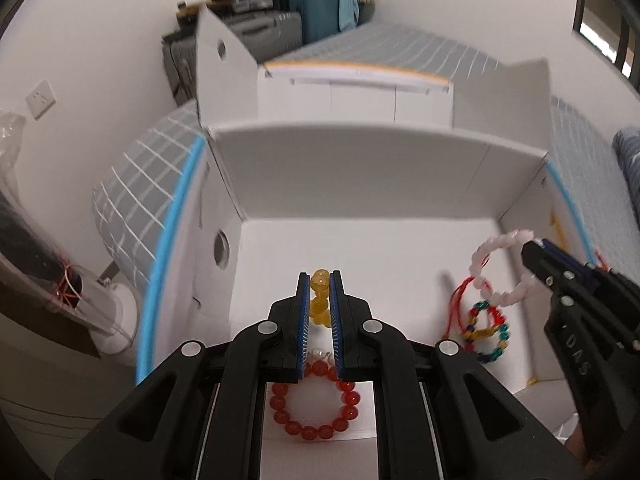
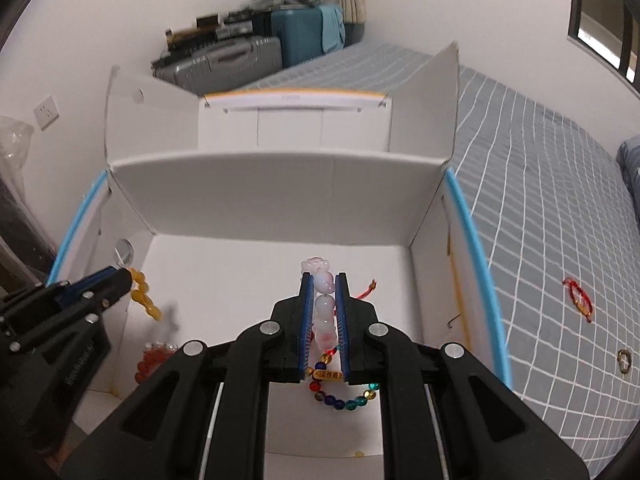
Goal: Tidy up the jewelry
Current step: 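Open both tools to drop the amber beads and pink bracelet into the box, then move both open tools back over the bed toward the last two bracelets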
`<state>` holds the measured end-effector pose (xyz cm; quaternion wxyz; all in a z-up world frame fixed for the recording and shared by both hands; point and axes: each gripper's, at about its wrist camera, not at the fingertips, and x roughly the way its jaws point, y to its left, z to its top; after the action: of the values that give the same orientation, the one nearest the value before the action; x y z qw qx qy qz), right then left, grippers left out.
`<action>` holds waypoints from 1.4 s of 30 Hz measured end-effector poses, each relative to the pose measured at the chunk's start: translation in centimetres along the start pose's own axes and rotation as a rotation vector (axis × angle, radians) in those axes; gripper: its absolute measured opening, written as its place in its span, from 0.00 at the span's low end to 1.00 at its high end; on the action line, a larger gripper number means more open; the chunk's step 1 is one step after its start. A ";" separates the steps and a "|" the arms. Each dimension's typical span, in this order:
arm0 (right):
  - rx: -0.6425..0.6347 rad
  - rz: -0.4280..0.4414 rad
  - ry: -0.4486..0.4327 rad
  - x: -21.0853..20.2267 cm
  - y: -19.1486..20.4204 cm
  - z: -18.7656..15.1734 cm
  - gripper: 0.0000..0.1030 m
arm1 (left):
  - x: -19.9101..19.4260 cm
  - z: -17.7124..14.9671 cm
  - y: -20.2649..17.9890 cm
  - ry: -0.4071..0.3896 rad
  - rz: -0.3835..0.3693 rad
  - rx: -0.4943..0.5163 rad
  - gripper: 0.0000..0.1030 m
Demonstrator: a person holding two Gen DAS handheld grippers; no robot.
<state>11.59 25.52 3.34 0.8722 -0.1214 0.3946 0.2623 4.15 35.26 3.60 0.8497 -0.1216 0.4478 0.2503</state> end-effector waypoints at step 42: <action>0.073 -0.055 -0.026 -1.5 -3.0 0.3 0.91 | -1.6 0.6 -0.2 -0.082 0.055 -0.020 0.95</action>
<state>12.63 22.61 4.65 0.8881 -0.0969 0.3890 0.2251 3.87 34.83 5.25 0.8588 -0.1073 0.4134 0.2829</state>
